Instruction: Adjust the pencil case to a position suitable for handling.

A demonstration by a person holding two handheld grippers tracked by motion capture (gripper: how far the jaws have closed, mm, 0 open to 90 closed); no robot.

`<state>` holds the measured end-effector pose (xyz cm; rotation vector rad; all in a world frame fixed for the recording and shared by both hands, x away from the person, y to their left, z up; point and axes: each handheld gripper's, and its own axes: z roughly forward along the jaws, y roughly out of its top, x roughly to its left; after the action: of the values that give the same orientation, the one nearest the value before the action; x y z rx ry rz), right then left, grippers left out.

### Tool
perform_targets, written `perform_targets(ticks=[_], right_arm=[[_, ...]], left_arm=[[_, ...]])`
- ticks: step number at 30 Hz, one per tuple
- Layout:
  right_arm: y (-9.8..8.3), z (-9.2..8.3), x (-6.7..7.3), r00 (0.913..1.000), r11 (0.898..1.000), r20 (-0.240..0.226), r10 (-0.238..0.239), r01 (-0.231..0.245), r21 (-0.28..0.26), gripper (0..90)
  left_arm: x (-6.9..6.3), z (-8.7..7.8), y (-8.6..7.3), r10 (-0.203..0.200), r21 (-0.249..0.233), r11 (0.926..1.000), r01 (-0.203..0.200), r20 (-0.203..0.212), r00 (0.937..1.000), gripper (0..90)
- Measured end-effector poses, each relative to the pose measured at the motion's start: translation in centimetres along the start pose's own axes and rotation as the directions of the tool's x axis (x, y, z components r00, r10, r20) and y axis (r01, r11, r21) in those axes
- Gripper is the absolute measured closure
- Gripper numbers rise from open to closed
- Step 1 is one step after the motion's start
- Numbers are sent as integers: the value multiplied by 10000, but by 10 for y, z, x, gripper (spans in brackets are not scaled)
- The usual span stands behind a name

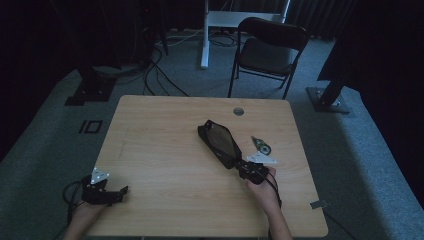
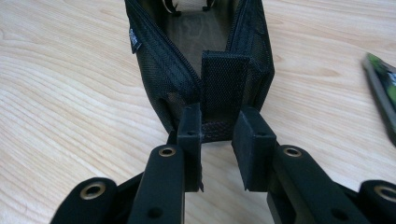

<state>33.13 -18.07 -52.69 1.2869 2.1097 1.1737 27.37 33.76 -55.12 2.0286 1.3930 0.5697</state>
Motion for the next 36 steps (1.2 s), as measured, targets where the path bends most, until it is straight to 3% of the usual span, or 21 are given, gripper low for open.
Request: perform_targets(ticks=[12, 31, 36], right_arm=[[-18, -28, -9, 9993, 9998, 323, 210, -207, -66, 731], [-45, -66, -7, 9957, 9998, 908, 204, -203, -19, 730], [-49, -71, -6, 9958, 9997, 883, 234, -236, 10, 730]], left_arm=[[0, 0, 0, -2, -3, 10000, 2, -5, 10000, 0], [0, 0, 0, 0, -2, 10000, 0, -7, 10000, 0], [0, 0, 0, -3, 1, 10000, 3, -5, 10000, 0]])
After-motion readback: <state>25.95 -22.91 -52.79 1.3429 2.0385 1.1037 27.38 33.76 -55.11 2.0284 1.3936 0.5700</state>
